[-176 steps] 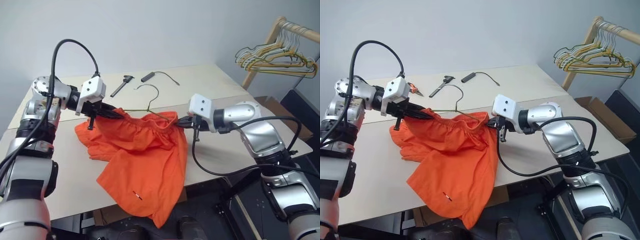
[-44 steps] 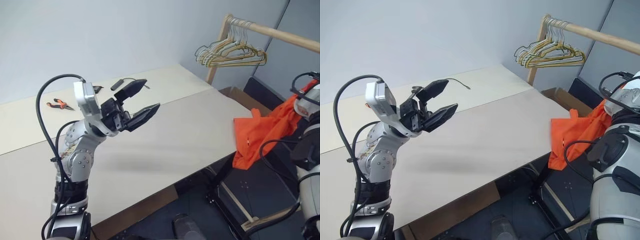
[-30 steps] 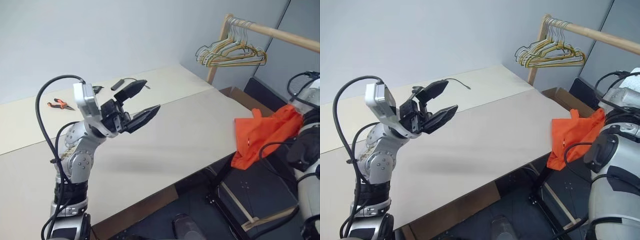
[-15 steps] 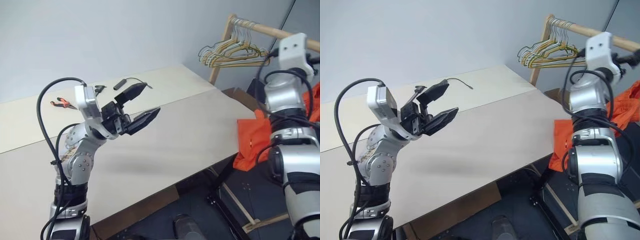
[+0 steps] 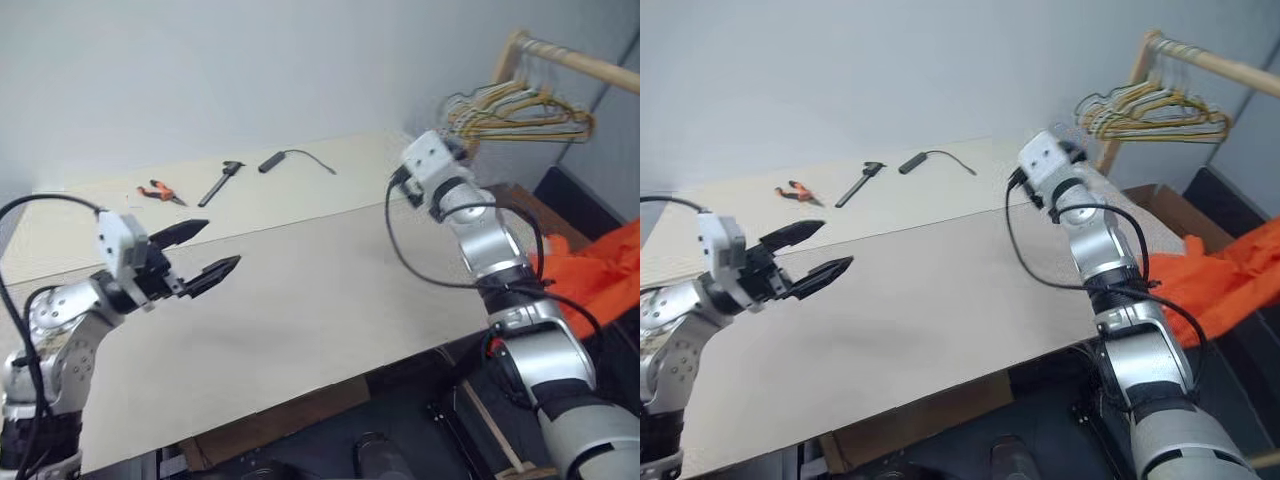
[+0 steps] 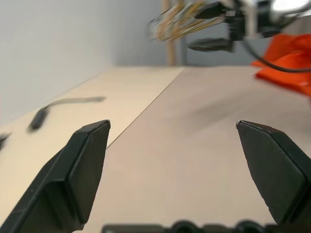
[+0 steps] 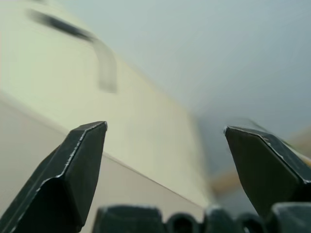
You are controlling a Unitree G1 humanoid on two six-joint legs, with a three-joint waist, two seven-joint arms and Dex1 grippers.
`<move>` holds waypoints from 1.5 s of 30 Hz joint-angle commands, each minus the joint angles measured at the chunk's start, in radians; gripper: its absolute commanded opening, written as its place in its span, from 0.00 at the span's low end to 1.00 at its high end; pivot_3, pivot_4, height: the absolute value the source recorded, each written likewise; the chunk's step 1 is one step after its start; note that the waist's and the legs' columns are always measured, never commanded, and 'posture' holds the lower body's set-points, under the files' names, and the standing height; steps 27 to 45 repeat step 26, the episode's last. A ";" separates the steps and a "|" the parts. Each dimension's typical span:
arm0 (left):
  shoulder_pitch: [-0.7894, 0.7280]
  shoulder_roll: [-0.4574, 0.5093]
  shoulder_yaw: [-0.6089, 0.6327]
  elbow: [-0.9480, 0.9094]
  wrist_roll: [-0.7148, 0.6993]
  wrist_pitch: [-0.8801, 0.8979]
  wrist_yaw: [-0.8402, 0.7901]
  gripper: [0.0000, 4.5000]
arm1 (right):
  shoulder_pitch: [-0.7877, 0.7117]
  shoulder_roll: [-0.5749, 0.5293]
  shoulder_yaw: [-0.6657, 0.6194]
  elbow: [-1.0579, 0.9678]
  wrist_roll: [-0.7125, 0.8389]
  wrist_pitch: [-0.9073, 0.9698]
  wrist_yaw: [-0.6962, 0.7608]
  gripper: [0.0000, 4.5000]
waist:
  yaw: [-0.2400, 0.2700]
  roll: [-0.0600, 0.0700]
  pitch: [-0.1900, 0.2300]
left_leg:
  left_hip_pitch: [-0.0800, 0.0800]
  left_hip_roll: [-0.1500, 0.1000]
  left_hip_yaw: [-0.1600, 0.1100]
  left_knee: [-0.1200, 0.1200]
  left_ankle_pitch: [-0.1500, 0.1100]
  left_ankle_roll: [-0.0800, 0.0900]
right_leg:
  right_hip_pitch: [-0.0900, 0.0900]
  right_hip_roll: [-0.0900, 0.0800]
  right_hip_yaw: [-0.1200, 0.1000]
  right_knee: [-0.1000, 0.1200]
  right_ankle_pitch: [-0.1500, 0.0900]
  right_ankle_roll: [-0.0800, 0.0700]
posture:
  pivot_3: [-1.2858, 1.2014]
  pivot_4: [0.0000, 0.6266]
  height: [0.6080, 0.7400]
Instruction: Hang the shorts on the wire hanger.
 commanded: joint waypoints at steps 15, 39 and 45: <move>0.192 -0.034 0.064 -0.226 -0.009 0.015 0.097 1.00 | 0.169 -0.042 0.028 -0.282 0.135 -0.090 0.414 1.00 | 0.147 -0.001 0.000 | 0.001 0.001 0.000 0.001 -0.001 -0.015 | 0.001 0.002 -0.007 0.000 0.002 -0.008 | 0.57 0.00 1.00; 0.251 -0.041 0.066 -0.286 -0.031 0.038 0.111 1.00 | 0.191 -0.003 0.036 -0.274 0.110 -0.094 0.397 1.00 | 0.155 -0.003 -0.001 | 0.002 0.002 0.000 0.001 0.000 -0.016 | 0.001 0.005 -0.006 0.002 0.001 -0.010 | 0.58 0.00 1.00; 0.251 -0.041 0.066 -0.286 -0.031 0.038 0.111 1.00 | 0.191 -0.003 0.036 -0.274 0.110 -0.094 0.397 1.00 | 0.155 -0.003 -0.001 | 0.002 0.002 0.000 0.001 0.000 -0.016 | 0.001 0.005 -0.006 0.002 0.001 -0.010 | 0.58 0.00 1.00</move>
